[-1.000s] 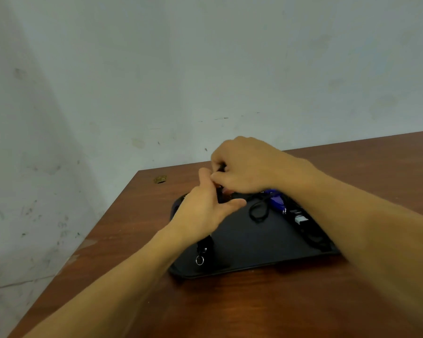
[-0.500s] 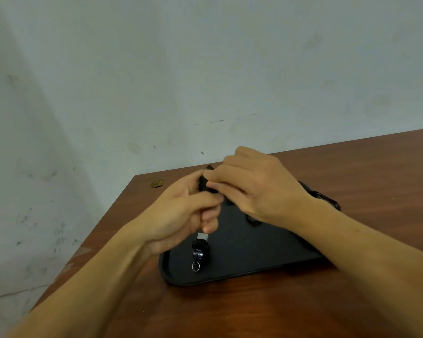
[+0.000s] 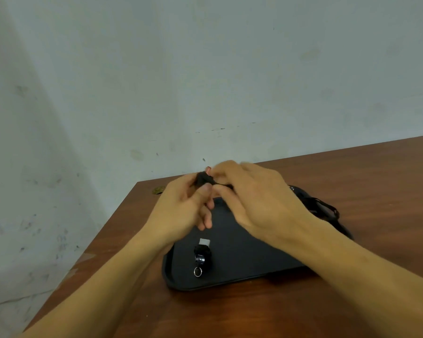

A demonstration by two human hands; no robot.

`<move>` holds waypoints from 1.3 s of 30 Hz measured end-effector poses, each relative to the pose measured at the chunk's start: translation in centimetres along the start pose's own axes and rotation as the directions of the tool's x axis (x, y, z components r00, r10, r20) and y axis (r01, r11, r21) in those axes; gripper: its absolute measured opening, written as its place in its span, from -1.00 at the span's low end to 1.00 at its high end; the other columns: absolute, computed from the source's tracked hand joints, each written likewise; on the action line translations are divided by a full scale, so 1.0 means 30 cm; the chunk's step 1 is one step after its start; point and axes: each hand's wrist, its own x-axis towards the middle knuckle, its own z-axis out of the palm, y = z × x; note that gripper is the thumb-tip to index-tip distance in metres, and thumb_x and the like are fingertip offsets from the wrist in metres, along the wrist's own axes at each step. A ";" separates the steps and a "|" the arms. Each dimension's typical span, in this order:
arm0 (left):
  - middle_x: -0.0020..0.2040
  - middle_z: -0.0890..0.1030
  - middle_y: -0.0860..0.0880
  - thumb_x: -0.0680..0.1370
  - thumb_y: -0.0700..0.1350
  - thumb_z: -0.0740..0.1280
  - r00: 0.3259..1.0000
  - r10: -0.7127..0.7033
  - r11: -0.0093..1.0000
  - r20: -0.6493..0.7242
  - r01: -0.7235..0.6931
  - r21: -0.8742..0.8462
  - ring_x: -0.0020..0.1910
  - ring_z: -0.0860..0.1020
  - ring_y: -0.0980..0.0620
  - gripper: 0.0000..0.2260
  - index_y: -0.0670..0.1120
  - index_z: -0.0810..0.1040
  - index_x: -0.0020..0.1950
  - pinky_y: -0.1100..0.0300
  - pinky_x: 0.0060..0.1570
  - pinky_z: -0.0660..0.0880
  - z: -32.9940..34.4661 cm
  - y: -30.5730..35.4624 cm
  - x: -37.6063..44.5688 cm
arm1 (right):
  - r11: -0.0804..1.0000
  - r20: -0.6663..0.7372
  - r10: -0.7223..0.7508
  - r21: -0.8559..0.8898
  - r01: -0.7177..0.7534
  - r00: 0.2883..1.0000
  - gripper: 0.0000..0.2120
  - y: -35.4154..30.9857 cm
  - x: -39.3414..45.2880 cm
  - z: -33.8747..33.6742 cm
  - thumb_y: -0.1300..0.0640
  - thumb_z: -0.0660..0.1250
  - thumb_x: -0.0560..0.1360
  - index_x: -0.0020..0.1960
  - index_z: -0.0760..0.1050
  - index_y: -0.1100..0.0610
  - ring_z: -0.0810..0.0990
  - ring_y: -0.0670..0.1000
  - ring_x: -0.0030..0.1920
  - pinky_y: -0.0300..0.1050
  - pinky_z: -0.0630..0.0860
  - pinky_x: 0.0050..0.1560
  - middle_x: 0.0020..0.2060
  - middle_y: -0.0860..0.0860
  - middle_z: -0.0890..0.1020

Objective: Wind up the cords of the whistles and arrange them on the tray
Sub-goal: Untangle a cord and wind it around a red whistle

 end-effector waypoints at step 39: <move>-0.38 0.56 -0.04 0.59 0.01 0.33 0.934 0.305 0.749 0.186 -0.356 0.559 -0.45 0.44 0.03 -0.82 0.14 0.31 0.02 -0.02 -0.41 0.40 -0.032 0.031 -0.099 | 0.818 0.358 0.353 0.329 -0.471 0.864 -0.83 -0.007 0.036 -0.085 -0.06 0.32 0.59 -0.11 0.53 0.00 0.57 -0.13 -0.30 -0.20 0.53 -0.19 -0.20 -0.11 0.66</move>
